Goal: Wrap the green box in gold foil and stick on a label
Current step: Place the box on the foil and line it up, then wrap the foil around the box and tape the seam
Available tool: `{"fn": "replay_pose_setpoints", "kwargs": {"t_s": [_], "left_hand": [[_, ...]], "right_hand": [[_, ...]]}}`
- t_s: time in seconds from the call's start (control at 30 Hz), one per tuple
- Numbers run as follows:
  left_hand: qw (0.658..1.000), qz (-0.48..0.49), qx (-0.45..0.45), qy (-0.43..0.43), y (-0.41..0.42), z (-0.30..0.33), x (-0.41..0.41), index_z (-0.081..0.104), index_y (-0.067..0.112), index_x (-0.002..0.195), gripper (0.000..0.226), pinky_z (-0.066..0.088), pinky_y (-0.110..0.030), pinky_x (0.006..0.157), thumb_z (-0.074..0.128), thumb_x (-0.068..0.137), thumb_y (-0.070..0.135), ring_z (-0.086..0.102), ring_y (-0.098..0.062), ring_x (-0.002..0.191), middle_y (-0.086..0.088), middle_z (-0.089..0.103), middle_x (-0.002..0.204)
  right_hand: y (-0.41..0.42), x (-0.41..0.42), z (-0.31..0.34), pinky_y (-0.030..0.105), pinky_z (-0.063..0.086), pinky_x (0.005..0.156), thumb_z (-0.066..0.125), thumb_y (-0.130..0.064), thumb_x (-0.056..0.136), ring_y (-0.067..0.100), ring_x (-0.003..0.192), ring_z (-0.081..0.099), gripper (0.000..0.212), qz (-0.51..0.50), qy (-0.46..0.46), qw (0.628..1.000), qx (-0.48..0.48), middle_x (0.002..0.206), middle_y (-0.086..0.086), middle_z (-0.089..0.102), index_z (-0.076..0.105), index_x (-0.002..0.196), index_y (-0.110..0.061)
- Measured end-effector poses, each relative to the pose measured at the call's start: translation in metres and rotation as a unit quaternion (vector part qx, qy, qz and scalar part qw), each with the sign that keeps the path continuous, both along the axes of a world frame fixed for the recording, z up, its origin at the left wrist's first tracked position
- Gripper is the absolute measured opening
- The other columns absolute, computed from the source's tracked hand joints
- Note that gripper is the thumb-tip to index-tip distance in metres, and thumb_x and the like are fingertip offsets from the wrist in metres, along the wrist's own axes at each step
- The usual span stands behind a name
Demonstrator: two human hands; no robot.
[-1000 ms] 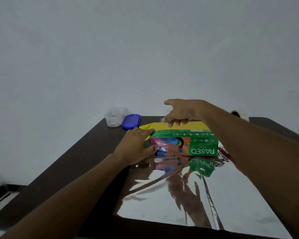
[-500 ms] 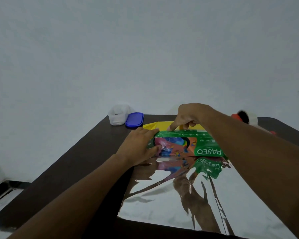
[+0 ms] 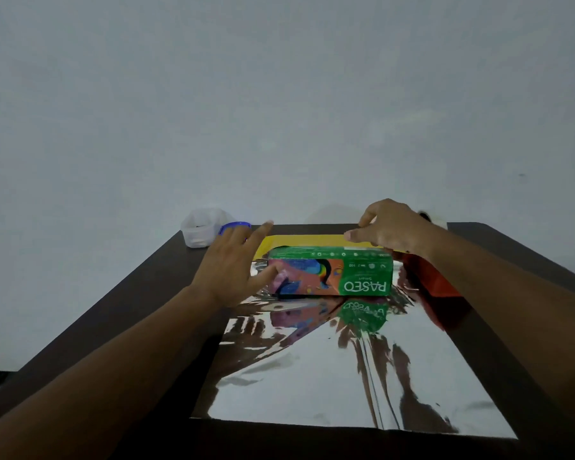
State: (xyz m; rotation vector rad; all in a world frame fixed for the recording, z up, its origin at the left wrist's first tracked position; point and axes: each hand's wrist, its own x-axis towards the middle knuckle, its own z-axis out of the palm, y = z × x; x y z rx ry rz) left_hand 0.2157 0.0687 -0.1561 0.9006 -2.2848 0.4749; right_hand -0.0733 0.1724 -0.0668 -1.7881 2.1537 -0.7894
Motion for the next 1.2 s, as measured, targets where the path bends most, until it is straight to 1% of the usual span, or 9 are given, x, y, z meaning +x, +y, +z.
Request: {"fn": "replay_pose_setpoints", "kwargs": {"t_s": [0.13,0.23,0.37,0.47,0.57,0.67,0.83,1.07,1.2], "left_hand": [[0.997,-0.039,-0.050,-0.046,0.001,0.018,-0.027,0.049,0.024,0.148,0.070,0.042,-0.044,0.094,0.038,0.095,0.068,0.049,-0.027,0.115,-0.008,0.056,0.129],[0.988,-0.073,-0.069,-0.114,-0.001,0.020,-0.044,0.074,0.021,0.116,0.065,0.043,-0.045,0.093,0.037,0.095,0.070,0.051,-0.027,0.116,-0.008,0.061,0.130],[0.993,-0.102,-0.042,-0.038,-0.002,0.024,-0.051,0.069,0.020,0.098,0.059,0.044,-0.041,0.086,0.039,0.094,0.071,0.053,-0.021,0.101,0.001,0.063,0.110],[0.992,-0.108,-0.034,-0.062,-0.006,0.026,-0.048,0.069,0.020,0.088,0.062,0.044,-0.039,0.082,0.038,0.093,0.074,0.052,-0.018,0.096,0.002,0.065,0.104],[0.994,-0.095,0.005,-0.047,-0.009,0.033,-0.052,0.069,0.023,0.106,0.064,0.045,-0.040,0.090,0.039,0.090,0.078,0.052,-0.017,0.105,0.003,0.064,0.113],[0.992,-0.045,0.099,-0.066,-0.013,0.042,-0.067,0.051,0.030,0.141,0.084,0.039,-0.044,0.107,0.035,0.082,0.087,0.045,-0.019,0.127,0.003,0.056,0.138],[0.954,0.010,0.224,-0.199,-0.018,0.051,-0.097,0.022,0.042,0.156,0.109,0.024,-0.054,0.115,0.044,0.065,0.097,0.034,-0.027,0.144,0.003,0.039,0.158],[0.943,0.047,0.241,-0.225,-0.016,0.038,-0.092,0.022,0.036,0.157,0.112,0.026,-0.056,0.114,0.057,0.066,0.090,0.035,-0.024,0.143,0.007,0.040,0.154],[0.932,0.153,0.240,-0.225,-0.001,0.054,-0.085,0.037,0.039,0.150,0.107,0.027,-0.057,0.110,0.028,0.065,0.103,0.041,-0.033,0.139,-0.005,0.046,0.150]], "right_hand": [[0.012,-0.022,-0.008,0.030,0.047,0.071,0.077,-0.046,0.086,0.017,0.074,0.061,0.035,-0.031,-0.007,0.999,-0.024,0.086,0.003,0.069,0.069,0.089,-0.012],[0.016,-0.033,-0.018,0.029,0.046,0.062,0.076,-0.040,0.088,0.016,0.059,0.056,0.032,-0.036,-0.022,0.999,-0.014,0.076,0.007,0.069,0.066,0.082,-0.010],[0.021,-0.042,-0.033,0.027,0.042,0.056,0.075,-0.041,0.088,0.016,0.053,0.055,0.036,-0.045,-0.018,0.999,-0.004,0.057,0.002,0.060,0.067,0.083,-0.006],[0.017,-0.041,-0.037,0.031,0.046,0.063,0.072,-0.044,0.089,0.021,0.054,0.055,0.040,-0.050,-0.020,0.999,-0.006,0.058,0.006,0.061,0.062,0.077,-0.008],[0.014,-0.037,-0.037,0.036,0.054,0.068,0.069,-0.049,0.091,0.025,0.057,0.060,0.045,-0.061,0.001,0.998,0.009,0.058,0.008,0.062,0.062,0.075,-0.008],[0.016,-0.035,-0.038,0.029,0.047,0.056,0.065,-0.047,0.094,0.021,0.050,0.060,0.049,-0.078,-0.012,0.996,0.028,0.049,0.006,0.060,0.062,0.068,-0.005],[0.019,-0.030,-0.045,0.024,0.049,0.042,0.075,-0.033,0.091,0.022,0.050,0.059,0.032,-0.066,-0.225,0.972,0.017,0.071,0.012,0.062,0.060,0.089,-0.004],[0.016,-0.025,-0.050,0.034,0.062,0.068,0.076,-0.025,0.090,0.021,0.067,0.067,0.023,-0.012,-0.374,0.927,-0.027,0.080,0.010,0.066,0.062,0.094,-0.007],[0.005,-0.014,-0.055,0.042,0.055,0.098,0.073,-0.026,0.092,0.025,0.109,0.065,0.024,0.023,-0.466,0.884,-0.032,0.117,0.012,0.067,0.064,0.107,-0.010]]}}
